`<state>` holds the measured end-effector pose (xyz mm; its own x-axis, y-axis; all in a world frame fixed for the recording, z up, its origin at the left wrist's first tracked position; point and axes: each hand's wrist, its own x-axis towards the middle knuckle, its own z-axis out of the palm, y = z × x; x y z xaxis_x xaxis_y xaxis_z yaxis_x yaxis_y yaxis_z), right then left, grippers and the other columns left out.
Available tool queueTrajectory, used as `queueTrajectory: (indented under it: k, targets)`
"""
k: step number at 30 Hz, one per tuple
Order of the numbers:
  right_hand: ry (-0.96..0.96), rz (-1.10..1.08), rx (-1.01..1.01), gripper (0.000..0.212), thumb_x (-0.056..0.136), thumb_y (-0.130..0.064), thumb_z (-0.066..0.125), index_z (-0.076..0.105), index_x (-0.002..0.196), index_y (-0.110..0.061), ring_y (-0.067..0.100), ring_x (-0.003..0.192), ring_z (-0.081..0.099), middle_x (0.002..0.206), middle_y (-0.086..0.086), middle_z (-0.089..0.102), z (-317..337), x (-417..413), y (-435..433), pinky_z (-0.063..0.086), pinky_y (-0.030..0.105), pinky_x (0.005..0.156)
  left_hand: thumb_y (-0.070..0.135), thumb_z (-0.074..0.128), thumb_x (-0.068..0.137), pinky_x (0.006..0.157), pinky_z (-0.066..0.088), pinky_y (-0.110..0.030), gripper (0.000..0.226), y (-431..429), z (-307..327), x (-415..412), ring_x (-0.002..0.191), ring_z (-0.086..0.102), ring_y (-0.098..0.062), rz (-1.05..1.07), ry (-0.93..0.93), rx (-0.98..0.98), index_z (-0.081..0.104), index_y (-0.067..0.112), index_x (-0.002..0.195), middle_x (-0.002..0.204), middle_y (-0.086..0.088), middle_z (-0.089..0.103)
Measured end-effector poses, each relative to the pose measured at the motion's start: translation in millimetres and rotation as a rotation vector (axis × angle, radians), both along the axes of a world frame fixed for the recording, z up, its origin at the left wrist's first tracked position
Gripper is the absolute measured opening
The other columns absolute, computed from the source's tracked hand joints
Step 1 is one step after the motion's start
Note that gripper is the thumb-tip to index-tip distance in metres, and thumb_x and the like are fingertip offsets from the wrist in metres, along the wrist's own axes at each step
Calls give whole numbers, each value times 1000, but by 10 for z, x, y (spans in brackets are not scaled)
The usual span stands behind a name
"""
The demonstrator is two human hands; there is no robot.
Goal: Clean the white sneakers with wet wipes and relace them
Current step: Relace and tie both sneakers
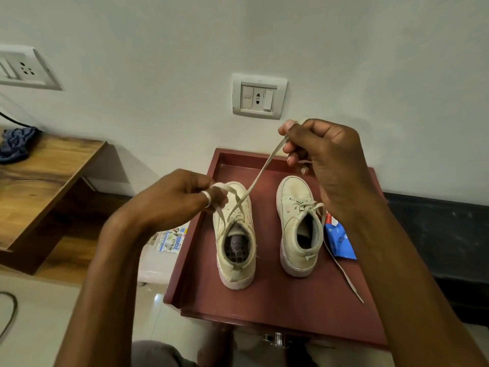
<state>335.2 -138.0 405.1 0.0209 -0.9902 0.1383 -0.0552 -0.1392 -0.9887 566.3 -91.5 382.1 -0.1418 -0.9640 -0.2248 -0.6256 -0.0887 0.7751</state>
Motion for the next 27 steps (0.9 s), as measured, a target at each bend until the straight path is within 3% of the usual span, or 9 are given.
queueTrajectory:
  k: [5, 8, 10, 13, 15, 18, 21, 24, 27]
  targets:
    - [-3, 42, -31, 27, 92, -26, 66, 71, 90, 0, 14, 56, 59, 68, 3, 67, 28, 12, 26, 41, 20, 49, 34, 64, 98, 76, 57, -23, 28, 121, 129, 31, 81, 67, -24, -92, 396, 71, 72, 12, 83, 85, -15, 69]
    - [-3, 64, -54, 26, 92, -24, 66, 70, 90, 1, 15, 58, 60, 69, 4, 68, 38, 25, 35, 42, 21, 50, 34, 67, 96, 67, 56, -22, 25, 100, 122, -21, 75, 61, -15, 60, 519, -41, 73, 9, 98, 79, -4, 62]
    - [2, 92, -73, 24, 92, -23, 66, 71, 89, 0, 15, 58, 61, 70, 4, 68, 43, 34, 51, 42, 22, 51, 35, 60, 99, 57, 46, -18, 25, 71, 122, -105, 64, 51, -3, 199, 478, -171, 75, 16, 102, 70, 12, 58]
    - [41, 160, -130, 22, 93, -19, 66, 71, 90, 2, 17, 58, 62, 71, 6, 70, 66, 57, 72, 44, 22, 52, 42, 51, 103, 55, 37, -11, 32, 54, 182, -266, 58, 52, 7, 296, 425, -283, 76, 23, 107, 75, 18, 68]
    - [90, 263, -191, 19, 93, -16, 65, 70, 92, 3, 18, 58, 64, 74, 6, 72, 92, 77, 91, 45, 23, 52, 53, 39, 102, 52, 37, -7, 45, 67, 232, -362, 54, 53, 9, 266, 419, -251, 75, 26, 107, 69, 21, 68]
    - [131, 413, -284, 16, 93, -11, 64, 70, 93, 4, 18, 58, 64, 75, 6, 72, 118, 132, 143, 44, 20, 52, 71, 22, 85, 52, 37, -14, 65, 97, 274, -450, 46, 42, -1, 98, 368, -193, 74, 32, 87, 53, 19, 59]
    - [154, 354, -332, 12, 93, -11, 64, 73, 94, -2, 17, 58, 65, 77, 6, 71, 102, 204, 169, 47, 14, 56, 67, 36, 89, 50, 35, -7, 58, 99, 253, -447, 47, 43, 0, 21, 421, -213, 73, 24, 78, 58, 13, 62]
    - [173, 297, -223, 17, 96, -19, 60, 70, 97, -5, 15, 69, 70, 85, 12, 71, 31, 242, 154, 56, 24, 63, 55, 53, 92, 49, 33, -7, 57, 78, 189, -383, 47, 40, -1, -3, 457, -271, 73, 2, 91, 61, 13, 59]
    - [144, 317, -97, 21, 100, -23, 53, 63, 101, -4, 15, 73, 73, 87, 8, 73, -23, 279, 162, 55, 27, 53, 32, 59, 98, 51, 36, -6, 35, 59, 186, -369, 48, 47, 1, 45, 428, -321, 72, 2, 85, 54, 15, 56]
